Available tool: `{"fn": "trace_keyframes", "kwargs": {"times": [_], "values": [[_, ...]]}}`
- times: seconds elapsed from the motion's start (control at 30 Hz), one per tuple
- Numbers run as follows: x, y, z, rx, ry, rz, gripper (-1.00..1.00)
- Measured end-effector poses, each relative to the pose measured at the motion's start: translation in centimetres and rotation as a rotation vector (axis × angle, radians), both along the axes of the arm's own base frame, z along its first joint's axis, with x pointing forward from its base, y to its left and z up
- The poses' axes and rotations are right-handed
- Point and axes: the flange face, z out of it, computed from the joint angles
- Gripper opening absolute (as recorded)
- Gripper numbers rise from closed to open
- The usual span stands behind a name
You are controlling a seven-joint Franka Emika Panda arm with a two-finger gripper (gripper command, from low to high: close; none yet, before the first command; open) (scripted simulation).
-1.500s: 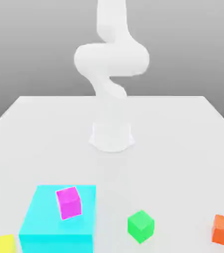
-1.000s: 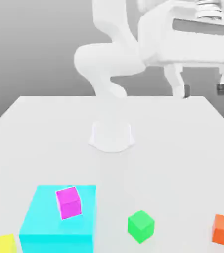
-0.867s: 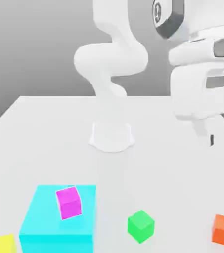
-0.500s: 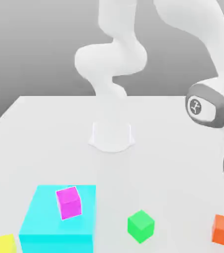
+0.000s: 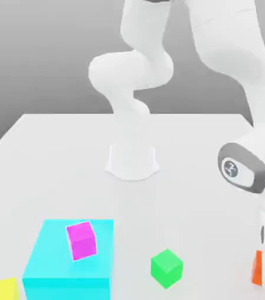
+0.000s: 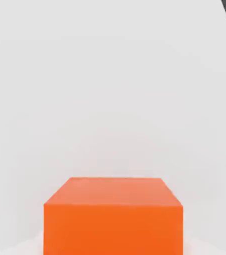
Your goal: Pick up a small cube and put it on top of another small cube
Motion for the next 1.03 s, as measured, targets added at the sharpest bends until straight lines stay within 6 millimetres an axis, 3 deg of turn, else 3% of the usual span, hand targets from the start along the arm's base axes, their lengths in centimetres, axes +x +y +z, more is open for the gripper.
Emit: {"fn": "trace_keyframes", "kwargs": {"times": [0.1, 0.33, 0.43, 0.6, 0.7, 0.83, 0.87, 1.03], "values": [[1.7, -4.2, 3.0, -0.026, -0.018, -0.033, -1.00], [4.1, -18.3, 9.0, -0.070, -0.040, -0.159, -1.00], [3.7, -25.5, 11.1, -0.069, -0.035, -0.240, -1.00], [1.0, -34.3, 13.6, -0.033, -0.014, -0.325, -1.00], [-0.6, -37.1, 13.3, -0.001, -0.001, -0.345, -1.00], [-0.8, -37.5, 9.0, 0.004, 0.001, -0.345, -1.00], [-0.9, -37.5, 8.2, 0.003, 0.001, -0.345, 1.00], [-0.9, -37.5, 8.2, 0.003, 0.001, -0.346, 1.00]]}}
